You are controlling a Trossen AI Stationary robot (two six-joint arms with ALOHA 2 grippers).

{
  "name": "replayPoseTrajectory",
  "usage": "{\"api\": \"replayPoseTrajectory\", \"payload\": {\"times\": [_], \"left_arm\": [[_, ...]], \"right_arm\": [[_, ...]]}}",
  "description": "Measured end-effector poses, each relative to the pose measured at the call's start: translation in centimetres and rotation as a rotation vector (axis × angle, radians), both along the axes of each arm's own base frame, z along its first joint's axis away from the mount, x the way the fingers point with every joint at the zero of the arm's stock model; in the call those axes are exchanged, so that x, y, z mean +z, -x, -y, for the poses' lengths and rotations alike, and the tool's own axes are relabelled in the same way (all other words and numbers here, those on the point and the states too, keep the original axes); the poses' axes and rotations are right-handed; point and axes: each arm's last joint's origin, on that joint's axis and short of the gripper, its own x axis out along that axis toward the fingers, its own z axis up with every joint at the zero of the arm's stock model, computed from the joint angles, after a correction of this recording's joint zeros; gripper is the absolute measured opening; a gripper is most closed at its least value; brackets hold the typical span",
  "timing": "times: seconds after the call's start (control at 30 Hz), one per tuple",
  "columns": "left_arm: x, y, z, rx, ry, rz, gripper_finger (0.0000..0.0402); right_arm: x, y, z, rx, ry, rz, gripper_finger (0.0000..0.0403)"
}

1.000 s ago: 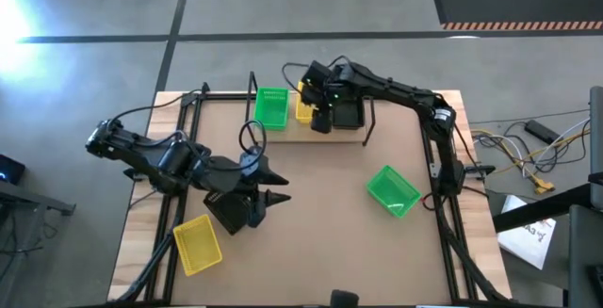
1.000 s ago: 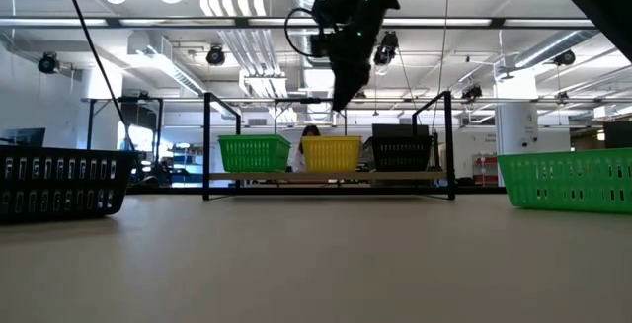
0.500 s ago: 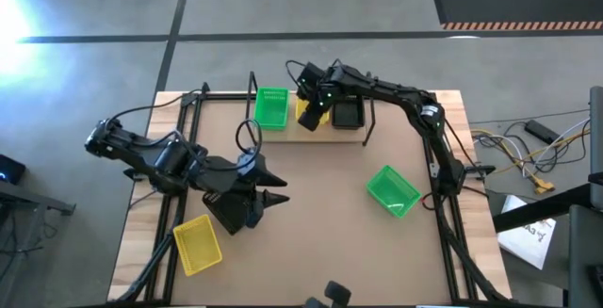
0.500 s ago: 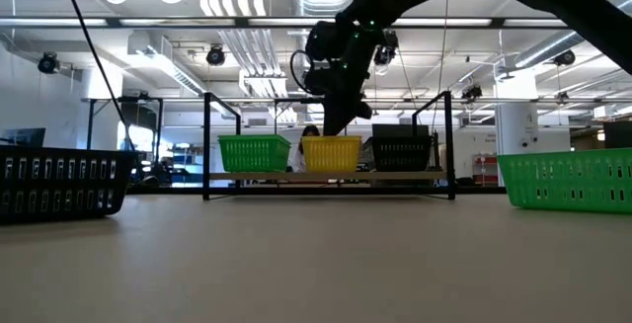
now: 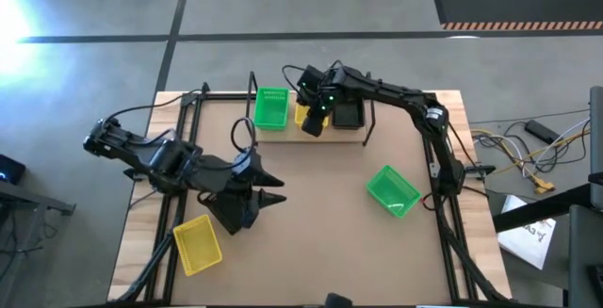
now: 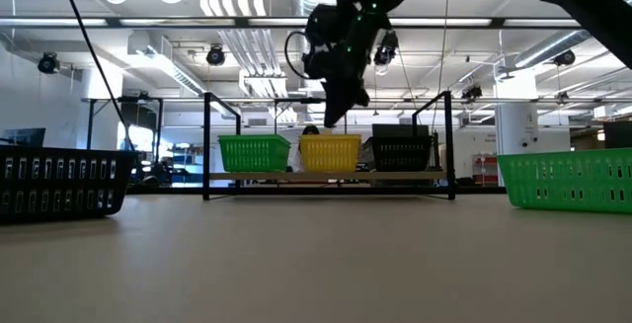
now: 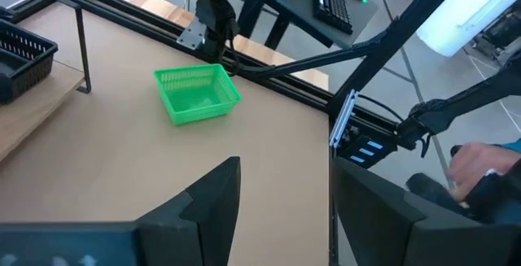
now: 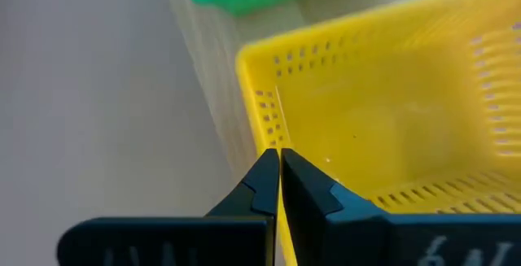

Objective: Stack baskets on shelf by color
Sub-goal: Stack the black bin on top of the other black bin on the shelf

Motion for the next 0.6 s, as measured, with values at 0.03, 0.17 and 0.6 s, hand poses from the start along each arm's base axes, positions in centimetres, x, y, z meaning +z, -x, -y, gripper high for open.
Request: {"api": "replayPoseTrajectory", "payload": {"times": [0.03,0.17,0.6], "left_arm": [[0.0,0.1,0.1,-0.004,-0.001,-0.001,0.0176],[-0.3,1.4,0.4,-0.008,0.007,-0.108,0.0176],[-7.2,4.2,1.8,0.156,0.228,-0.663,0.0176]], "right_arm": [[0.6,0.1,-0.3,-0.001,0.004,0.015,0.0008],[4.2,0.7,-2.9,0.037,0.055,0.093,0.0008],[6.6,6.3,-18.8,0.210,0.085,0.290,0.0008]]}}
